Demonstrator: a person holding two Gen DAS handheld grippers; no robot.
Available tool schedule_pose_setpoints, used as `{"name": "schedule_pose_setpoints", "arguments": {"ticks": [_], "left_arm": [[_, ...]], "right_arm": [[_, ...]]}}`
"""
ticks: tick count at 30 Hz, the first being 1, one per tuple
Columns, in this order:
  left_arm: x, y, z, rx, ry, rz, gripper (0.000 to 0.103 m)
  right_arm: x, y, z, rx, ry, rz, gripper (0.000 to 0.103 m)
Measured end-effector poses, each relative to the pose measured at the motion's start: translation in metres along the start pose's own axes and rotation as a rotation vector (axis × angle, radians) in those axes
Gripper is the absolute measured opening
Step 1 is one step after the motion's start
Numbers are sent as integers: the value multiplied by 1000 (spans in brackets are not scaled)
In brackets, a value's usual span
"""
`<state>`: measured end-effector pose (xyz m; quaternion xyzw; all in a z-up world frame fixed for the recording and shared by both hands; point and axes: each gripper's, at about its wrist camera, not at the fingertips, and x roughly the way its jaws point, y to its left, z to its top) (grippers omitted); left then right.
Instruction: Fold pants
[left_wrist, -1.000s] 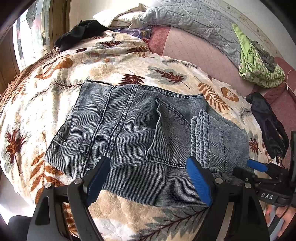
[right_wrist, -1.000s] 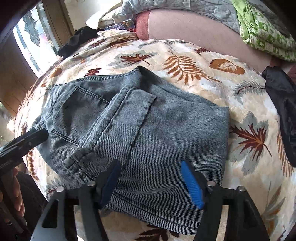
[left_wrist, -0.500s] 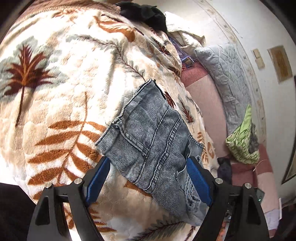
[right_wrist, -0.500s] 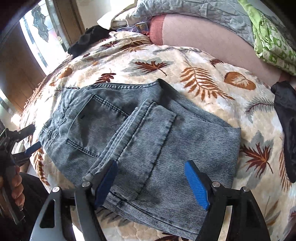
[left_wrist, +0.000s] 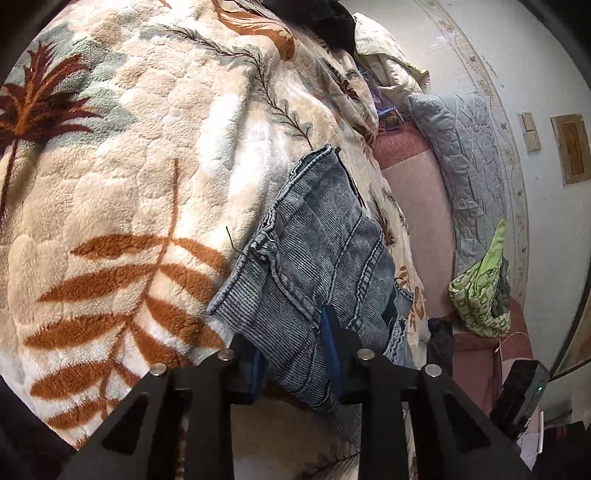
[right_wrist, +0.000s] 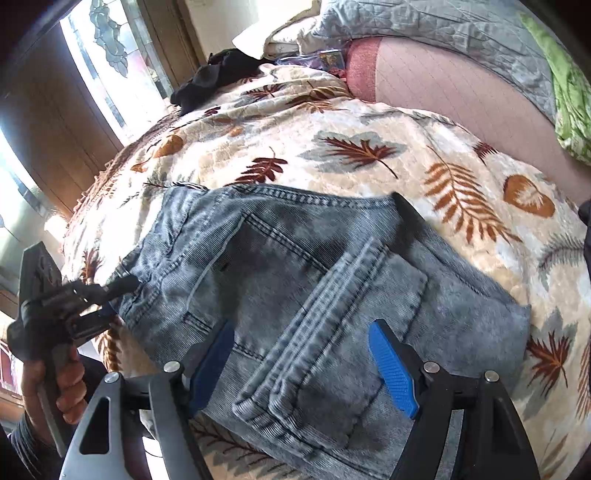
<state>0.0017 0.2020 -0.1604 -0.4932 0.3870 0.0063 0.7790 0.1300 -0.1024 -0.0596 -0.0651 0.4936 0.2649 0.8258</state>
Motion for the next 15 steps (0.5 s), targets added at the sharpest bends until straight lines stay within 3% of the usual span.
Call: {"name": "schedule_pose_setpoints", "arguments": {"ticks": [4,8,10,15], "left_arm": [[0,7,1,-12,3,-16,22],[0,6,0,6,-3,-13,22],[1,6,0,15,-4,-12,22],[2,6,2,32,-4,-17,22]], "right_arm": [[16,28,54,-68,4,97,71],[57,87,109,-237,102,210,66],[82,117,127,-349,150,231,58],[139,156,152,-476,237,232,58]]}}
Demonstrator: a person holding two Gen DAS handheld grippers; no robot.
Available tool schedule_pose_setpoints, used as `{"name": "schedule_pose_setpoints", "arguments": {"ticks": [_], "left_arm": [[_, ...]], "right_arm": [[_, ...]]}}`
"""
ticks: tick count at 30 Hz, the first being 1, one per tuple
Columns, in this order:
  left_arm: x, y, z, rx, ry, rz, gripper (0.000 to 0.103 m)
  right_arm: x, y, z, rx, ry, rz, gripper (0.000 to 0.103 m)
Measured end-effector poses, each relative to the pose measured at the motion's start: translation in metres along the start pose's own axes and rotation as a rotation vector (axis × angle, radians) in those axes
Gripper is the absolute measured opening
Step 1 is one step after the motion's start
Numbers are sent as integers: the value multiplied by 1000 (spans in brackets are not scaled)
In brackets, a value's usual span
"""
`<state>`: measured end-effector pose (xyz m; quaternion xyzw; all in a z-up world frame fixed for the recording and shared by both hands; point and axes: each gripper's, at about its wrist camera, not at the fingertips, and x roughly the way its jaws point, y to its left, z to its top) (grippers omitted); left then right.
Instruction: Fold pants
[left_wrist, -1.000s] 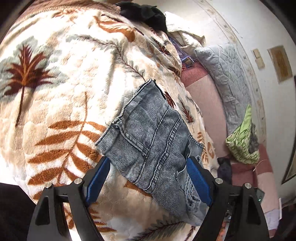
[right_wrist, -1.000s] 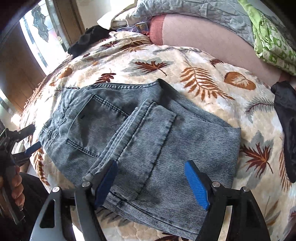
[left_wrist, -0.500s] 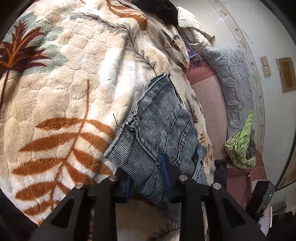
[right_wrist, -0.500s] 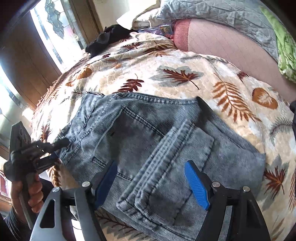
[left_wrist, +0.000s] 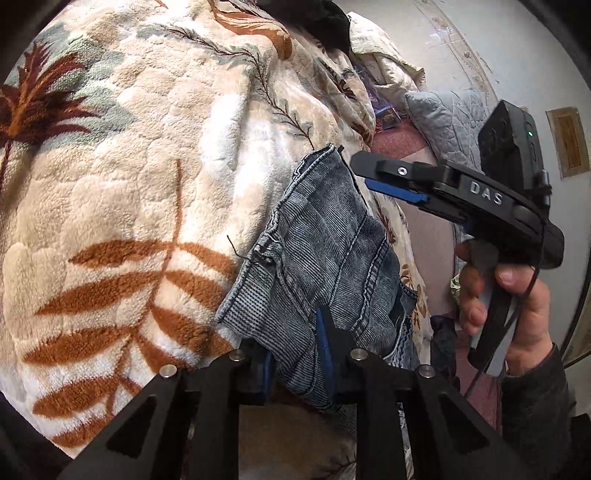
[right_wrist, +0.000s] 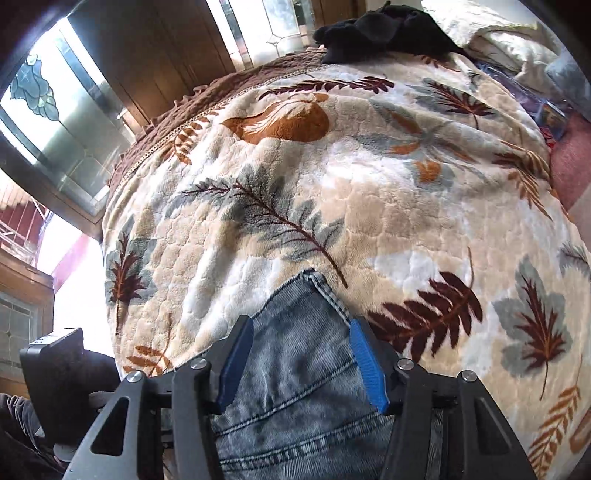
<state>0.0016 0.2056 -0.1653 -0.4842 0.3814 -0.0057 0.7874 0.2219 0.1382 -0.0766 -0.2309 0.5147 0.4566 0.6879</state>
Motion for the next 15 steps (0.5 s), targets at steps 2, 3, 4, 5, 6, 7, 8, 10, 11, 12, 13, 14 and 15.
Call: {"name": "schedule_pose_setpoints", "arguments": {"ticks": [2,3,4,5,6,7,8,10,11,12,13,14,15], "left_arm": [[1,0,2,4,1,-1,22],[2,-1,3,9,1,0,22],[3,-1,3,11,1,1,22],[4,-2,4,14,1,5,22],[4,-3,5,20,1,8,22],[5,-5,6,24,-1,10,22],[6,-7,7,33,-5,13,22],[4,-12,5,64,-18,28,21],[4,-16,5,82,-26,35,20],[3,-20,4,104,-35,41,19],[1,-24,4,130,-45,48,17],[0,-30,3,157,-58,50,15],[-3,-36,2,187,-72,52,15]], "right_arm": [[24,-1,9,-28,53,-5,57],[36,-3,11,-30,81,5,49],[47,-5,11,-26,107,13,42],[54,-4,10,-33,118,8,35],[55,-4,10,-41,105,10,27],[53,-4,10,-38,97,8,20],[52,-6,10,-36,96,-1,13],[47,-7,9,-36,93,-2,9],[43,-8,9,-33,80,-5,8],[36,-8,9,-28,67,-4,8],[31,-7,7,-23,51,-4,8],[24,-8,6,-15,30,-3,8],[15,-9,4,-6,6,-1,7]]}}
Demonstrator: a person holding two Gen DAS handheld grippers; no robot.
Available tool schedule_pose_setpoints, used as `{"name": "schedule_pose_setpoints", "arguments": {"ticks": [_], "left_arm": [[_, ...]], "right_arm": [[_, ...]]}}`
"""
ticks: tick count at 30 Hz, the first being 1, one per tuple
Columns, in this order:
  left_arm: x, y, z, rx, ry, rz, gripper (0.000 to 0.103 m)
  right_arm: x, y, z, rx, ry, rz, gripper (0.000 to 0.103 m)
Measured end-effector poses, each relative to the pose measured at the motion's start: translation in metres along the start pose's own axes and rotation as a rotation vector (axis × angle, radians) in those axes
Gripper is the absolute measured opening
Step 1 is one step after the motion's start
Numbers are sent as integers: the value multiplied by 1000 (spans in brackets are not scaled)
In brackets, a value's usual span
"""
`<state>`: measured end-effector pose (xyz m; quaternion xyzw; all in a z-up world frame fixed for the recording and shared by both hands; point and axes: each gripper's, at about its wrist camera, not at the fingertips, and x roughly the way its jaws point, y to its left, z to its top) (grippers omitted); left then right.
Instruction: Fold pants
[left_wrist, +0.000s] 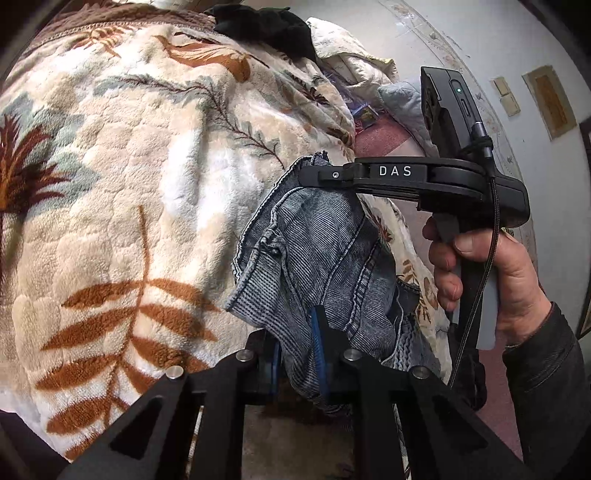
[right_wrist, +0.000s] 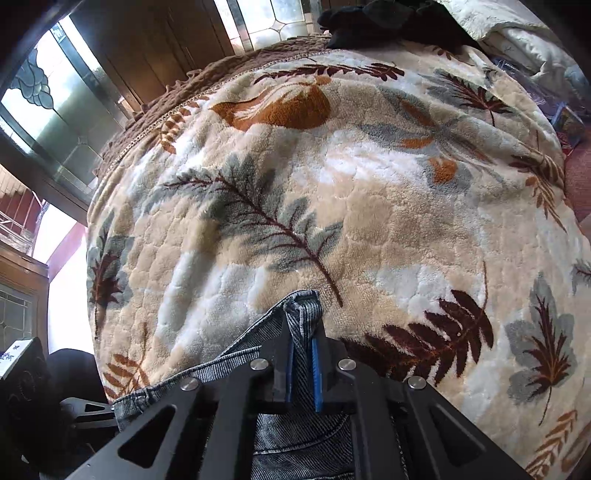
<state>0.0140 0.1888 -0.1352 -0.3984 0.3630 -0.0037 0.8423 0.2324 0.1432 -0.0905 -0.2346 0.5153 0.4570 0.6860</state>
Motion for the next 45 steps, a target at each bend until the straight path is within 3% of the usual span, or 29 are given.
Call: {"name": "schedule_pose_setpoints", "arguments": {"ticks": [11,17,21,26,33,39,45], "left_arm": [[-31,-99,-14,322,-101,-59,11],[-30,-163,-48,522,-102,-90,11],[-16,-198,-83,642,-47,-110,11],[5,-232,-130,783,32,-125,11],[36,-257,-176,897,140,-131,11],[60,-269,-204,957,235,-145,11],[74,-264,-227,996,338,-161,11]], "right_arm": [[-129,-49,-56,187,-268,75,7],[-185,-86,-112,292,-392,91,7],[-205,-112,-160,384,-452,101,7],[-210,-142,-226,487,-478,103,7],[-198,-181,-299,608,-498,120,8],[-183,-209,-341,692,-501,134,8],[-166,-220,-361,729,-488,148,8]]}}
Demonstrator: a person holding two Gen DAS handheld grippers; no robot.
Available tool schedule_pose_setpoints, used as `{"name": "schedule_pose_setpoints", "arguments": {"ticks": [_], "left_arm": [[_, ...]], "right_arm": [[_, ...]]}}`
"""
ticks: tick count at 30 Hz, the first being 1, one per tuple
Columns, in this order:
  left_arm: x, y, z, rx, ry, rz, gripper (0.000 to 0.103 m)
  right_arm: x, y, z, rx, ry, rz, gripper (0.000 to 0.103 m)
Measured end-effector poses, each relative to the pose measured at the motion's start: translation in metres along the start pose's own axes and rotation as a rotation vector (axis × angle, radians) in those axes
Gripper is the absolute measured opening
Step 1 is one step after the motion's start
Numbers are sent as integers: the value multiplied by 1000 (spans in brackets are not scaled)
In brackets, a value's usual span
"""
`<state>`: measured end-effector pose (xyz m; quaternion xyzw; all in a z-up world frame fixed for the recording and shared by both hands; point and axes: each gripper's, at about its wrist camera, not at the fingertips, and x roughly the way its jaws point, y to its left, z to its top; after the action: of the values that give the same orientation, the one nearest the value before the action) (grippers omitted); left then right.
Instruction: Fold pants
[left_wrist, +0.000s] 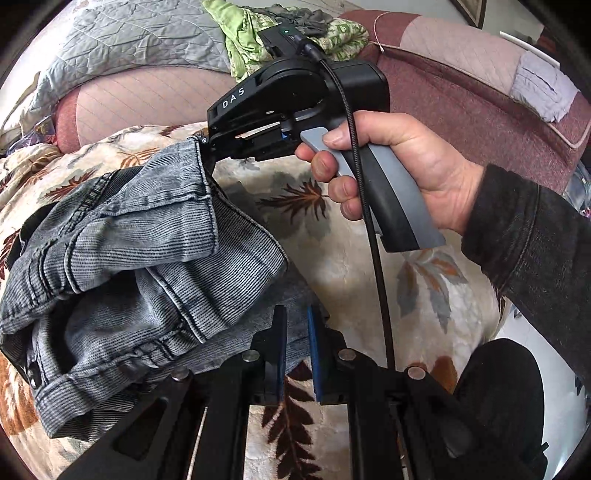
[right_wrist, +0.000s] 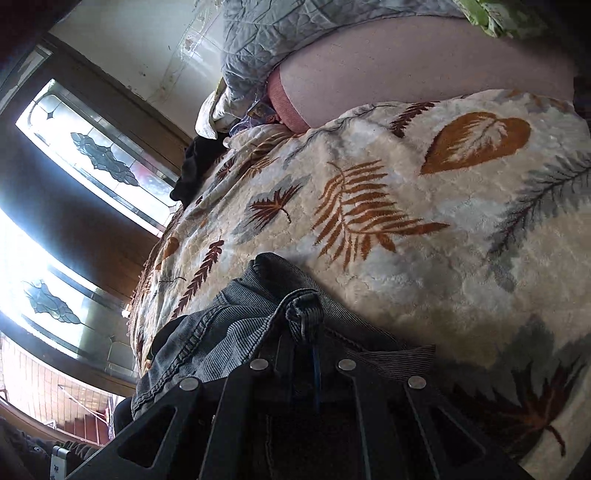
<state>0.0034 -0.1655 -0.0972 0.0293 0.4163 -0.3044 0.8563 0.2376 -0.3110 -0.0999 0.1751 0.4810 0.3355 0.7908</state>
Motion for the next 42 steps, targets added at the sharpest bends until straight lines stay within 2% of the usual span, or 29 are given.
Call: {"name": "schedule_pose_setpoints", "arguments": {"ticks": [2,5,7,9,11,13,15,16,17,19,22,24,25,26,27,29,31,33,34,35,36,37,38,40,42], "left_arm": [[-9,-1,2,-6,-6,-28,11],[-48,12,6,-53,-82,-69,11],[-75,30,11,-126,-140,-65,14],[-95,60,18,-223,-196,-14,19],[-98,92,27,-296,-217,94,34],[-81,120,33,-335,-174,164,36],[-48,138,31,-363,-25,153,36],[-35,146,24,-380,19,147,36],[-26,147,19,-387,37,164,36],[-23,135,14,-328,12,214,36],[-16,122,19,-254,33,281,36],[-11,121,20,-240,45,300,36],[-11,120,21,-235,43,306,36],[-10,118,21,-222,42,316,36],[-10,116,20,-204,42,331,36],[-9,110,19,-177,41,355,36],[-8,109,19,-166,39,364,36],[-11,110,18,-163,36,357,36],[-13,111,18,-163,39,342,37],[-16,113,19,-170,43,308,38],[-22,115,20,-185,33,280,38],[-30,118,22,-209,9,254,38],[-39,121,24,-234,-14,234,39],[-50,124,29,-253,-57,247,39],[-46,126,31,-246,-33,257,41]], "right_arm": [[5,-5,-6,0,22,-5,8],[9,-12,-13,6,33,-12,8],[10,-11,-16,0,36,-17,8],[11,-9,-18,-9,42,-33,8],[13,-8,-20,-11,48,-50,9],[12,-10,-24,-1,50,-71,10],[10,-10,-27,3,52,-112,15],[8,-10,-28,10,54,-127,15],[5,-10,-29,20,56,-132,16],[-7,-5,-29,24,51,-163,19],[-36,12,-28,32,-11,-195,20],[-57,28,-28,64,-76,-139,22],[-62,36,-28,85,-97,-74,22],[-62,46,-28,92,-100,-6,28],[-61,56,-29,79,-99,18,33],[-53,71,-32,67,-101,20,34],[-32,69,-35,112,-57,99,36],[0,56,-44,172,57,115,48],[19,43,-54,213,135,84,48],[32,27,-66,269,178,47,41],[37,13,-77,329,170,61,25],[33,5,-83,370,133,78,20],[31,1,-85,395,124,93,18],[29,6,-85,372,130,77,18],[28,15,-81,335,152,39,18]]}}
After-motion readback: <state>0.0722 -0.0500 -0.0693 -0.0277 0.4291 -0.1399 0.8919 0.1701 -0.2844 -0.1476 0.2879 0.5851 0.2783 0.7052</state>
